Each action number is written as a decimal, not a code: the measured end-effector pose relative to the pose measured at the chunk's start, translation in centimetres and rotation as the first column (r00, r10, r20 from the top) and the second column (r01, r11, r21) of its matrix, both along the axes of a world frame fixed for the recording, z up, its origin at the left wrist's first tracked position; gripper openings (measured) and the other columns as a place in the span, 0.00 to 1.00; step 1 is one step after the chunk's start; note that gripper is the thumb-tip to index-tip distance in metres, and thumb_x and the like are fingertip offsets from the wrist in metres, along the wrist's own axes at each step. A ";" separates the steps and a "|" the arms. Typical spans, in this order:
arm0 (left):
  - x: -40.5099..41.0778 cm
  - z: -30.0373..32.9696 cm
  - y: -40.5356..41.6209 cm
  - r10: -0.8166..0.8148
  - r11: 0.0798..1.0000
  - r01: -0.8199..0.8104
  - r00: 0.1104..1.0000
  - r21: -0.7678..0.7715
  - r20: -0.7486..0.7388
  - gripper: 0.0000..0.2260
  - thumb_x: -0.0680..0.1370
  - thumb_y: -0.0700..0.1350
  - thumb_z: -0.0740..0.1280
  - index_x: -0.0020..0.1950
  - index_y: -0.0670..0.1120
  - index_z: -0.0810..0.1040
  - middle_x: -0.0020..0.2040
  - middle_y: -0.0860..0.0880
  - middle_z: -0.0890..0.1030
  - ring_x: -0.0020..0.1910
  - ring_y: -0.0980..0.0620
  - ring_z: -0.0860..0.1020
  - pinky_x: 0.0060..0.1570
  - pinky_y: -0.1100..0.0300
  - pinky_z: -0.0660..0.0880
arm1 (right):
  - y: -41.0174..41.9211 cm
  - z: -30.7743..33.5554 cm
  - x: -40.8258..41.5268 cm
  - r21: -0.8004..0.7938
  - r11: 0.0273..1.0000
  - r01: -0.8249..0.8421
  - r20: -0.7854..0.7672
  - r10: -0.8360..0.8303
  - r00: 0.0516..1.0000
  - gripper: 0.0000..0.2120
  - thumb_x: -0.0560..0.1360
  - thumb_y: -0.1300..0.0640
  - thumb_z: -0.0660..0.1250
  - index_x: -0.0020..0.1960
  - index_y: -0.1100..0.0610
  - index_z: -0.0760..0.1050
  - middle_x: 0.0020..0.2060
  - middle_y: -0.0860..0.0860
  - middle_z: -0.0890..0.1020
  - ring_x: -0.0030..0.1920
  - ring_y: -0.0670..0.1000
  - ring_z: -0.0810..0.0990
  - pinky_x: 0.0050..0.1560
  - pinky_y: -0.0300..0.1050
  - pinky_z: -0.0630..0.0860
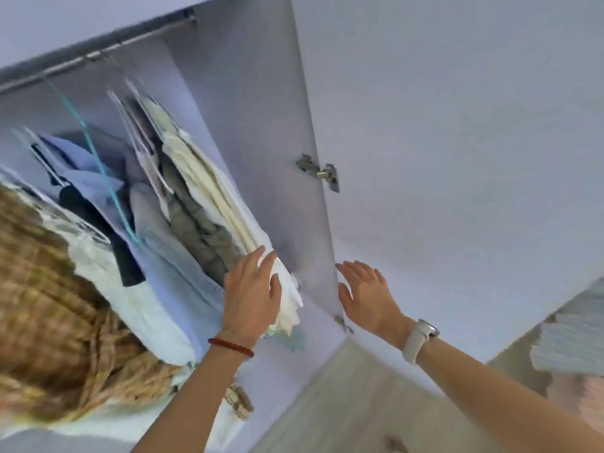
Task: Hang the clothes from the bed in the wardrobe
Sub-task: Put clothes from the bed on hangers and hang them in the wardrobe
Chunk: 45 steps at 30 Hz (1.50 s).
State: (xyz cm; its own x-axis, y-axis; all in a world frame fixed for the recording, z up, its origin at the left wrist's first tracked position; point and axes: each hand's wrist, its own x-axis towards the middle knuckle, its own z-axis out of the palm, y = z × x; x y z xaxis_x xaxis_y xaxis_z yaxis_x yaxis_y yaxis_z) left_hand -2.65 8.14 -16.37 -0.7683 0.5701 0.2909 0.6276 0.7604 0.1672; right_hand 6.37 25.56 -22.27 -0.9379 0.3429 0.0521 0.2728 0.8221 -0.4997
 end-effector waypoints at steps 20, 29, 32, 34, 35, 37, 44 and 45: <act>-18.0 10.9 -1.1 0.418 0.897 -0.435 0.892 -0.077 -0.173 0.22 0.80 0.50 0.49 0.75 0.51 0.55 0.75 0.56 0.55 0.75 0.52 0.46 0.69 0.52 0.56 | -4.6 14.7 -29.6 -0.202 0.878 -0.435 -0.332 0.356 0.873 0.14 0.76 0.60 0.57 0.61 0.59 0.70 0.53 0.57 0.76 0.52 0.57 0.76 0.48 0.41 0.70; -19.0 9.3 -2.4 0.387 0.920 -0.392 0.912 -0.013 -0.136 0.22 0.81 0.48 0.49 0.75 0.49 0.53 0.75 0.56 0.56 0.75 0.52 0.45 0.71 0.54 0.56 | -4.6 17.0 -33.3 0.113 0.953 -0.281 -0.223 0.300 0.927 0.18 0.79 0.53 0.53 0.68 0.55 0.62 0.61 0.58 0.74 0.57 0.62 0.75 0.51 0.52 0.71; -19.1 9.1 -2.9 0.364 0.930 -0.368 0.922 -0.001 -0.129 0.22 0.81 0.47 0.48 0.75 0.49 0.52 0.75 0.56 0.55 0.75 0.53 0.44 0.71 0.55 0.55 | -5.4 17.8 -34.4 0.133 0.952 -0.274 -0.146 0.293 0.945 0.15 0.79 0.54 0.52 0.64 0.58 0.64 0.56 0.60 0.77 0.55 0.62 0.76 0.45 0.49 0.69; -19.3 9.0 -3.3 0.349 0.937 -0.349 0.928 0.026 -0.127 0.22 0.81 0.47 0.49 0.75 0.49 0.53 0.75 0.55 0.56 0.75 0.53 0.44 0.71 0.56 0.55 | -5.9 18.0 -34.7 0.102 0.964 -0.245 -0.133 0.258 0.957 0.12 0.78 0.57 0.52 0.59 0.60 0.64 0.54 0.61 0.77 0.53 0.63 0.76 0.43 0.48 0.67; -19.4 9.0 -3.4 0.345 0.939 -0.342 0.930 0.041 -0.127 0.22 0.81 0.47 0.49 0.75 0.49 0.54 0.75 0.55 0.56 0.75 0.53 0.44 0.71 0.56 0.55 | -6.1 18.0 -34.8 0.092 0.970 -0.225 -0.132 0.236 0.963 0.11 0.77 0.59 0.53 0.58 0.61 0.64 0.55 0.61 0.77 0.53 0.63 0.77 0.44 0.48 0.67; -19.4 9.0 -3.5 0.342 0.939 -0.337 0.931 0.064 -0.127 0.22 0.81 0.46 0.50 0.75 0.49 0.55 0.75 0.56 0.57 0.75 0.54 0.45 0.71 0.57 0.56 | -6.1 18.1 -34.8 0.063 0.973 -0.220 -0.128 0.226 0.966 0.13 0.74 0.63 0.54 0.58 0.60 0.63 0.56 0.60 0.76 0.53 0.63 0.76 0.46 0.49 0.68; -19.5 8.8 -3.4 0.334 0.940 -0.319 0.934 0.121 -0.130 0.22 0.80 0.45 0.51 0.74 0.48 0.57 0.74 0.56 0.59 0.75 0.53 0.47 0.69 0.56 0.60 | -5.1 18.8 -34.3 -0.158 0.974 -0.162 -0.321 0.105 0.941 0.14 0.75 0.66 0.54 0.59 0.61 0.67 0.51 0.61 0.77 0.51 0.63 0.76 0.42 0.45 0.66; -19.5 8.8 -3.4 0.330 0.941 -0.314 0.935 0.130 -0.132 0.22 0.80 0.45 0.52 0.74 0.48 0.58 0.74 0.56 0.60 0.75 0.53 0.48 0.69 0.55 0.61 | -4.9 18.8 -34.2 -0.160 0.974 -0.162 -0.342 0.099 0.934 0.14 0.75 0.66 0.54 0.59 0.61 0.68 0.50 0.61 0.78 0.50 0.63 0.76 0.41 0.44 0.66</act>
State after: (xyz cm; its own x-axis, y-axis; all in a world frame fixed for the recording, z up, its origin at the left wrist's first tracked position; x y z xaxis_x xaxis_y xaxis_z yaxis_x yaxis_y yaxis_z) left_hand -22.19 4.71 -7.61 -0.8486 0.2593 0.4610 0.3758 0.9089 0.1805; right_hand -27.79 20.65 -3.47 -0.9154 0.2515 0.3143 -0.0366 0.7255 -0.6872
